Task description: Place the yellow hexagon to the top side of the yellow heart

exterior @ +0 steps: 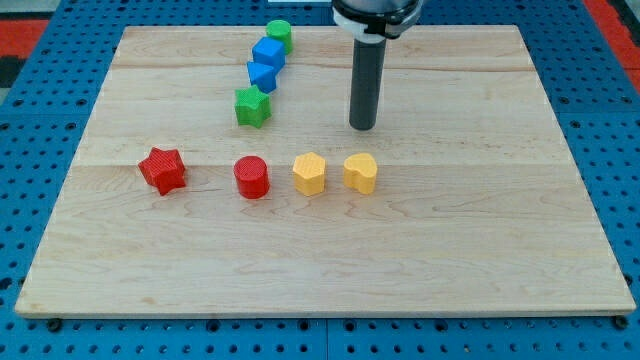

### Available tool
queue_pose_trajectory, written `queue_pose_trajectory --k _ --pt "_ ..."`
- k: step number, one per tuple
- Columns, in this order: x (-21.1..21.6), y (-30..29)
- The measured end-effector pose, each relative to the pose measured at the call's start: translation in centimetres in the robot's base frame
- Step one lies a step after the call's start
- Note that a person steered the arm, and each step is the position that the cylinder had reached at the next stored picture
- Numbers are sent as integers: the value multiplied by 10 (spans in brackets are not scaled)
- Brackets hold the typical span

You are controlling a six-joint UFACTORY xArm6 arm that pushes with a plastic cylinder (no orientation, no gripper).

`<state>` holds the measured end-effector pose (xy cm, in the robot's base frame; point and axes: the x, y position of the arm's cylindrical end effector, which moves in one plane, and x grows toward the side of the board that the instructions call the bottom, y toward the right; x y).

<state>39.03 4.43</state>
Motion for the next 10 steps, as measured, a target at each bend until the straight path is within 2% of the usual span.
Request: queue_pose_trajectory --k 4,5,6,7,8,9,10 --pt "32 -7" --pt "29 62" --pt "120 114" --pt "169 65" --pt "163 16" --pt "140 -49" --pt "86 -77"
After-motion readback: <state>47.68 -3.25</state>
